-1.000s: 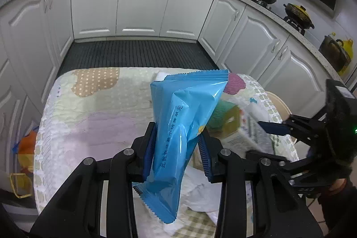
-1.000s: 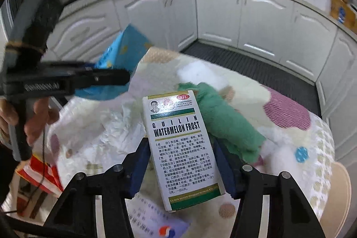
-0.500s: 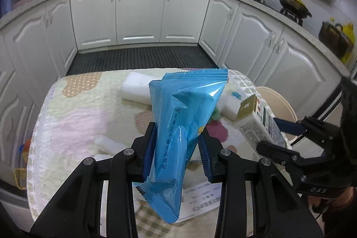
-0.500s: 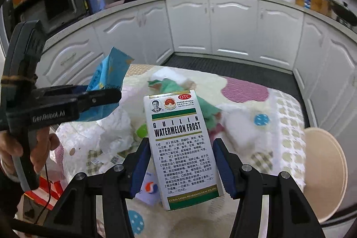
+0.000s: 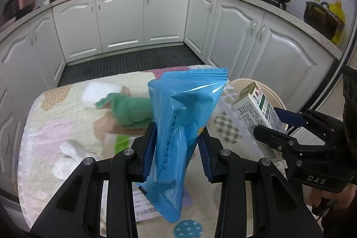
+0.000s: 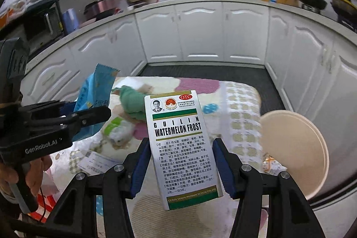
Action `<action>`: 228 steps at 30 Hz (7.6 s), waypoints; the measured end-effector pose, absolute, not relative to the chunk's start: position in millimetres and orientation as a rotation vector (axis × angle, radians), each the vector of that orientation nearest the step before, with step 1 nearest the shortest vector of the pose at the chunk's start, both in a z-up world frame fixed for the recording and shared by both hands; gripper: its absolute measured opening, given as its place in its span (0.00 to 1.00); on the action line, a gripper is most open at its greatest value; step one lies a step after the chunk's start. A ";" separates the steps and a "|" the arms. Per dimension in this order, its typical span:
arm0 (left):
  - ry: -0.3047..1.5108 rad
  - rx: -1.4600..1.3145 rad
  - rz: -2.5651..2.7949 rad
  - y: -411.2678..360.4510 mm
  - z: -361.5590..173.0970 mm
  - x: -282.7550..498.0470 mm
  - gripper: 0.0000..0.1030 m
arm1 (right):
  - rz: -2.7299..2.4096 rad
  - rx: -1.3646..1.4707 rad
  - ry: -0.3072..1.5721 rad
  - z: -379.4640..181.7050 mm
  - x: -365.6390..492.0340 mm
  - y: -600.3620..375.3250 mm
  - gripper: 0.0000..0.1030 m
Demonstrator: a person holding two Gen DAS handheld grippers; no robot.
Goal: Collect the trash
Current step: 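Carry the blue packet and Watermelon Frost box over the beige bucket and open both grippers, then move both open grippers back over the table trash, then grasp the white tissue with the left gripper while the right grasps the green-labelled packet, then carry the tissue and green-labelled packet over the beige bucket and open both grippers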
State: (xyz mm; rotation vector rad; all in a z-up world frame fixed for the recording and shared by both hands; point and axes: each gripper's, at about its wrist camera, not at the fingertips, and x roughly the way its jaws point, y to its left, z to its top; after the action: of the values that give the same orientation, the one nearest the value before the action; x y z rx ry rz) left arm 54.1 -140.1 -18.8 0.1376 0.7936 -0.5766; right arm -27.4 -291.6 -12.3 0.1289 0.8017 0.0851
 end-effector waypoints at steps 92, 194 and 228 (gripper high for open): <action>0.896 0.123 -0.618 -240.0 -54.2 48.6 0.64 | -0.134 0.298 0.919 -53.3 -50.5 -391.7 0.65; 0.824 0.189 -0.709 -255.6 -14.9 60.2 0.08 | -0.080 0.242 0.871 -40.7 -45.2 -420.3 0.42; 0.911 0.235 -0.781 -364.5 -55.7 76.6 0.08 | -0.235 0.373 0.904 -73.4 -52.7 -495.1 0.42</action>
State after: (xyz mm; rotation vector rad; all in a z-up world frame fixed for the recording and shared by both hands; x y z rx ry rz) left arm 76.6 -364.5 -55.7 0.2354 0.9108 -0.7809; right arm -52.7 -495.1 -73.4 0.3725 0.9036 -0.2348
